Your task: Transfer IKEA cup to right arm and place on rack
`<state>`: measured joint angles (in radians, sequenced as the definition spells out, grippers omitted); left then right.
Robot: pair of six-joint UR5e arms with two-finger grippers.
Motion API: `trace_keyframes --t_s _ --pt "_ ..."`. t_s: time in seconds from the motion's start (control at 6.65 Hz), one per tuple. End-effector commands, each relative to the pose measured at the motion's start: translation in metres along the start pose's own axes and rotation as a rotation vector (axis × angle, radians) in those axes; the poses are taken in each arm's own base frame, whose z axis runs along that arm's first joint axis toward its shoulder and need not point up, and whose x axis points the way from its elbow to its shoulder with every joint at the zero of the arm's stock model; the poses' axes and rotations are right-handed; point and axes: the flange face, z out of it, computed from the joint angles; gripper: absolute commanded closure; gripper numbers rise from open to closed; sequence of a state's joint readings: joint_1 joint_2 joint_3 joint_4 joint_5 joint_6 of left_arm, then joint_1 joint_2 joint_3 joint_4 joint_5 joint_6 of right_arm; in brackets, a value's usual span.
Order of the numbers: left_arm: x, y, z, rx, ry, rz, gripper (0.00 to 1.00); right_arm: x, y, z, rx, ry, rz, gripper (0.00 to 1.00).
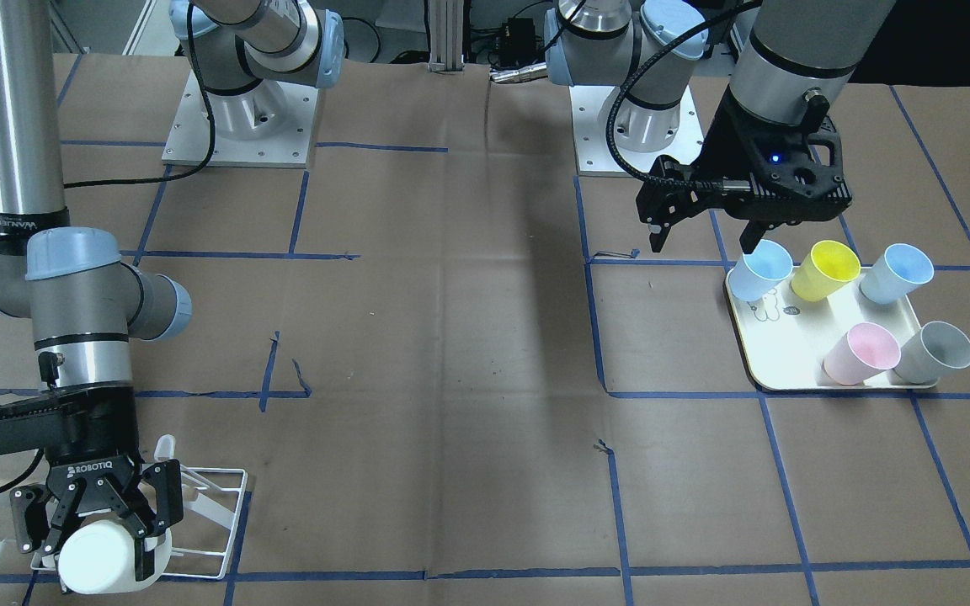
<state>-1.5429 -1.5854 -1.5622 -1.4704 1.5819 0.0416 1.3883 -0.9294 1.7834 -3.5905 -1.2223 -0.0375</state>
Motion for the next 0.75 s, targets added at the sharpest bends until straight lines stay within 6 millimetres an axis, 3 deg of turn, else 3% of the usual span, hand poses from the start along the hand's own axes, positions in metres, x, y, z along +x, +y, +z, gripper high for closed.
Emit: trace_keyframes --t_s 0.0,0.15,0.45,0.6 --pt "0.002 0.003 -0.002 -0.002 0.001 0.002 0.0 0.004 0.002 -0.004 -0.005 0.006 0.002 0.15" --pt "0.002 0.003 -0.002 -0.002 0.002 0.0 0.0 0.004 0.001 -0.004 -0.005 0.006 0.007 0.01" --pt "0.007 0.005 -0.002 -0.002 0.0 0.008 0.0 0.003 -0.006 -0.007 0.008 0.005 0.002 0.0" --pt "0.011 0.006 -0.002 -0.002 0.001 0.009 0.0 -0.003 -0.031 -0.022 0.041 0.008 -0.01 0.0"
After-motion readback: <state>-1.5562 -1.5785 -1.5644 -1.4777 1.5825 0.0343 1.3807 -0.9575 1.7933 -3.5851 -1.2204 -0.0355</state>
